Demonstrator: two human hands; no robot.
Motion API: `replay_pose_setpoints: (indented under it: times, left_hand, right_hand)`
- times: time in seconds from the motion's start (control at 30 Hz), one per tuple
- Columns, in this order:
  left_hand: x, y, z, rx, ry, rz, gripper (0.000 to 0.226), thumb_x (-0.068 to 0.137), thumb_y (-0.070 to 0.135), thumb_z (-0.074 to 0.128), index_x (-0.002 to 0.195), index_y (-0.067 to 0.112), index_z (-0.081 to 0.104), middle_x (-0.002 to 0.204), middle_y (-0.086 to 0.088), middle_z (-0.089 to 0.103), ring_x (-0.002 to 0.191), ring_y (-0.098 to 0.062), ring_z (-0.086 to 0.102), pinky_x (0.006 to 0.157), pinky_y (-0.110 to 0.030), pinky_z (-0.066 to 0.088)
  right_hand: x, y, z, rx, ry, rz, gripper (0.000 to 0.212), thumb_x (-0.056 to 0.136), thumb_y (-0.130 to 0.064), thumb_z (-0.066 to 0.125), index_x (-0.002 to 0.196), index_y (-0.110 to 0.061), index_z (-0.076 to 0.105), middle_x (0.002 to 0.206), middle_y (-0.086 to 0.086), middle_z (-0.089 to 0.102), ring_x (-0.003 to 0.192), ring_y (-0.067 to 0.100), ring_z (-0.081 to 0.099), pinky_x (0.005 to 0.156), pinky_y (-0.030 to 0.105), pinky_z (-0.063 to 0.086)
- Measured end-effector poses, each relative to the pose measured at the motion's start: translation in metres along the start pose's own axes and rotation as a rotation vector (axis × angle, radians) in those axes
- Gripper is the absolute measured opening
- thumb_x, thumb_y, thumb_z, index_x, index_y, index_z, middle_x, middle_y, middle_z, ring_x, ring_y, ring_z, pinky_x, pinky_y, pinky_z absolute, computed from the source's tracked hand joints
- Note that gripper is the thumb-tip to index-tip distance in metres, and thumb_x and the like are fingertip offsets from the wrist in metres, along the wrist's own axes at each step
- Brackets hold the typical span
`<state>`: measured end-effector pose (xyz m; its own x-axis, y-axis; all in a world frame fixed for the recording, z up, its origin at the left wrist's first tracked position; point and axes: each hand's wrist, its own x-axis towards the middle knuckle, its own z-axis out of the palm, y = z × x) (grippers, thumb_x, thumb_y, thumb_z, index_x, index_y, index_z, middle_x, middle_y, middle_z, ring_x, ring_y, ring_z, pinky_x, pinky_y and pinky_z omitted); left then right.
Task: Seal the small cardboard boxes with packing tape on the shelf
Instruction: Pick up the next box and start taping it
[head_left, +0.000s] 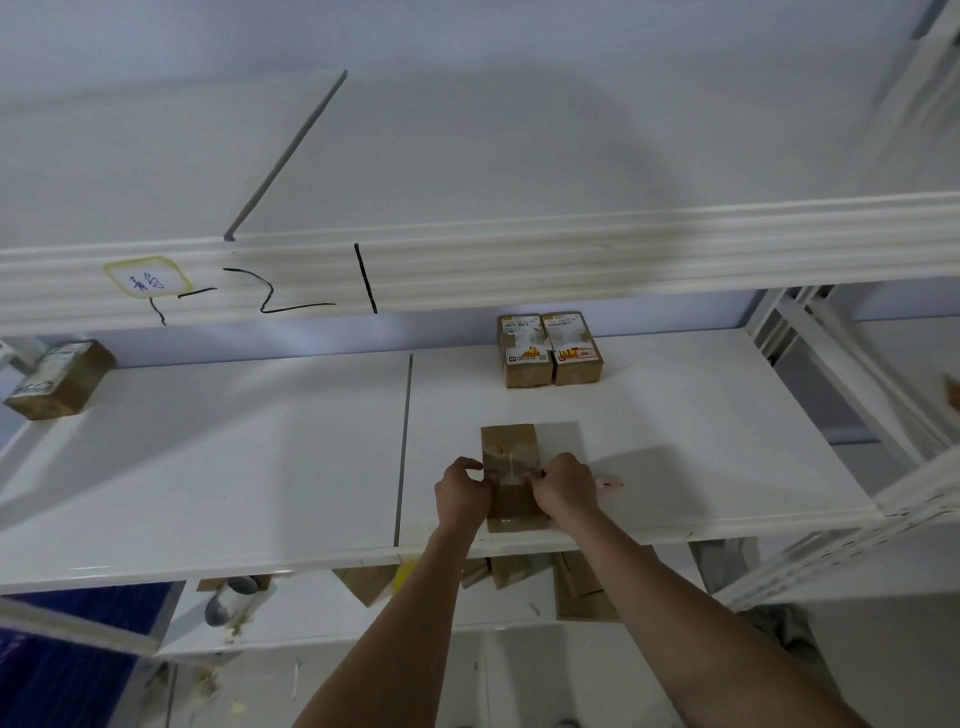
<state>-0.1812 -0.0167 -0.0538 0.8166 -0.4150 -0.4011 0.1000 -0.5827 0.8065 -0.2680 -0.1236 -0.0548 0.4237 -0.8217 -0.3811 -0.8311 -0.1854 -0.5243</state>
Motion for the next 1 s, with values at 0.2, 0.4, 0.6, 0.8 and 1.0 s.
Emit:
replay_pose_setpoints:
  times: [0.2, 0.4, 0.6, 0.8, 1.0]
  left_hand:
    - [0.003, -0.001, -0.006, -0.044, 0.014, -0.032, 0.031, 0.098, 0.034, 0.061, 0.123, 0.015, 0.06, 0.106, -0.01, 0.069, 0.079, -0.02, 0.067, 0.078, -0.034, 0.06]
    - [-0.007, -0.005, -0.035, -0.021, 0.338, -0.026, 0.018, 0.098, 0.015, 0.053, 0.113, 0.011, 0.061, 0.096, -0.007, 0.067, 0.069, -0.015, 0.06, 0.067, -0.028, 0.046]
    - [-0.026, -0.06, -0.059, -0.103, 0.658, -0.15, 0.022, 0.092, 0.015, 0.055, 0.11, 0.006, 0.047, 0.113, -0.025, 0.06, 0.101, -0.044, 0.058, 0.084, -0.046, 0.047]
    - [-0.047, -0.093, -0.062, -0.223, 0.537, -0.35, 0.035, 0.097, 0.021, 0.054, 0.123, 0.0, 0.044, 0.123, -0.028, 0.058, 0.112, -0.044, 0.056, 0.093, -0.046, 0.046]
    - [-0.041, -0.12, -0.072, -0.332, 0.186, -0.393, 0.067, 0.082, 0.042, 0.072, 0.134, 0.009, 0.046, 0.12, -0.012, 0.063, 0.106, -0.033, 0.062, 0.094, -0.046, 0.053]
  right_hand:
    - [0.0, 0.016, -0.031, -0.007, 0.275, -0.255, 0.023, 0.101, -0.033, 0.053, 0.1, -0.011, 0.061, 0.091, 0.003, 0.061, 0.086, 0.022, 0.062, 0.063, 0.027, 0.043]
    - [0.023, 0.047, -0.06, -0.515, 0.001, -0.241, 0.038, 0.097, -0.022, 0.057, 0.133, -0.013, 0.051, 0.127, 0.012, 0.052, 0.119, 0.031, 0.05, 0.097, 0.042, 0.047]
    - [0.028, 0.07, -0.054, -0.497, 0.001, -0.289, 0.03, 0.098, -0.024, 0.058, 0.125, -0.011, 0.059, 0.122, 0.01, 0.061, 0.115, 0.029, 0.056, 0.095, 0.037, 0.048]
    - [0.027, 0.084, -0.045, -0.424, 0.03, -0.325, 0.019, 0.095, -0.024, 0.061, 0.104, -0.007, 0.061, 0.104, 0.013, 0.063, 0.098, 0.03, 0.06, 0.085, 0.041, 0.053]
    - [0.023, 0.089, -0.042, -0.426, -0.011, -0.275, 0.024, 0.097, -0.029, 0.058, 0.102, -0.006, 0.056, 0.103, 0.014, 0.056, 0.099, 0.032, 0.057, 0.076, 0.035, 0.047]
